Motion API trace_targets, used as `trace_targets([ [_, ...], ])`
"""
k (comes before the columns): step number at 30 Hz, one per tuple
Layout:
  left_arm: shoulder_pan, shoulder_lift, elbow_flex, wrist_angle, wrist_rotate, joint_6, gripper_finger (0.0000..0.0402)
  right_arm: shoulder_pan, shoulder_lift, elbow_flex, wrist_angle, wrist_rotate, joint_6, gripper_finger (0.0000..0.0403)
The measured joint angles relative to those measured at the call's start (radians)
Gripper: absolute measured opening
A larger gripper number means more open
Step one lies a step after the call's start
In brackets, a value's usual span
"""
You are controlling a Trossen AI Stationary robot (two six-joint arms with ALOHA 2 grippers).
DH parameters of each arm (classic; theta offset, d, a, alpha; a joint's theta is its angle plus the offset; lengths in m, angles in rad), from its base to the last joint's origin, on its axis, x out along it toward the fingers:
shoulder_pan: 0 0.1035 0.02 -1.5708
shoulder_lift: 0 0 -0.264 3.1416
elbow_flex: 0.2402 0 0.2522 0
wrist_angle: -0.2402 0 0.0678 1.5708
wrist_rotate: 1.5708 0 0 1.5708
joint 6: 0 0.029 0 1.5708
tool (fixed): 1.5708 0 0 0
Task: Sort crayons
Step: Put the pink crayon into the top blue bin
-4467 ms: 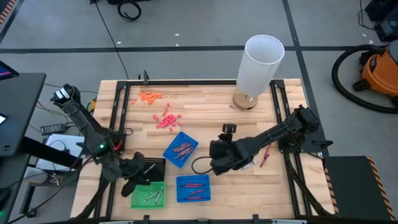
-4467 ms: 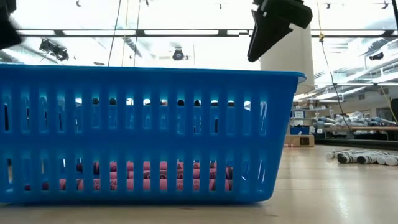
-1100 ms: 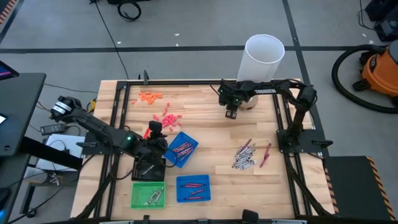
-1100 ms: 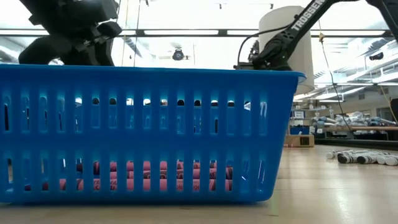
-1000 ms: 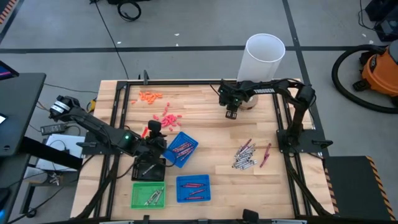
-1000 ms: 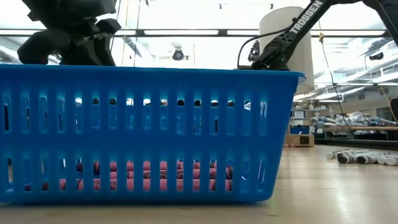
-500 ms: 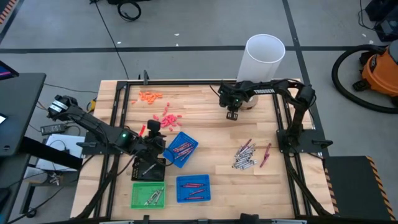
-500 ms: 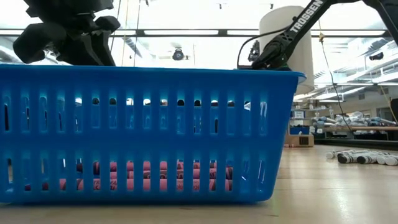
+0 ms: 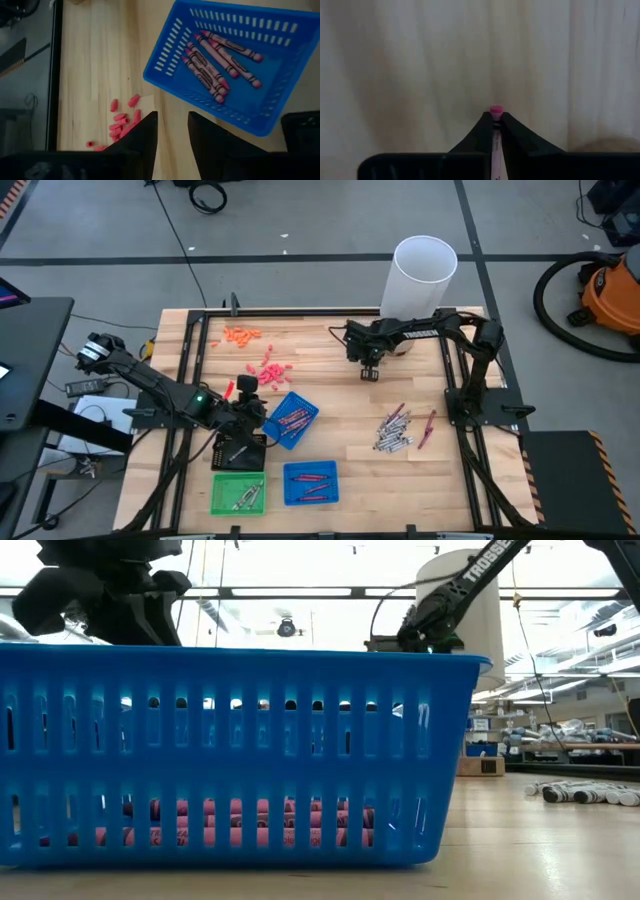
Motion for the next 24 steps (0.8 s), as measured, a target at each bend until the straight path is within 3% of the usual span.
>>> trace_targets([
  [8,-0.002,0.0,0.0,0.0,-0.001,-0.113,0.012,0.126,-0.003,0.114,-0.032,0.016,0.007,0.0028],
  [17,-0.028,0.0,0.0,-0.007,0.0,-0.18,0.0175,0.298,-0.038,0.22,-0.009,0.019,0.011,0.0028],
  [24,-0.033,0.0,0.001,-0.04,0.014,-0.253,0.0183,0.408,-0.039,0.252,0.167,-0.067,-0.005,0.0028],
])
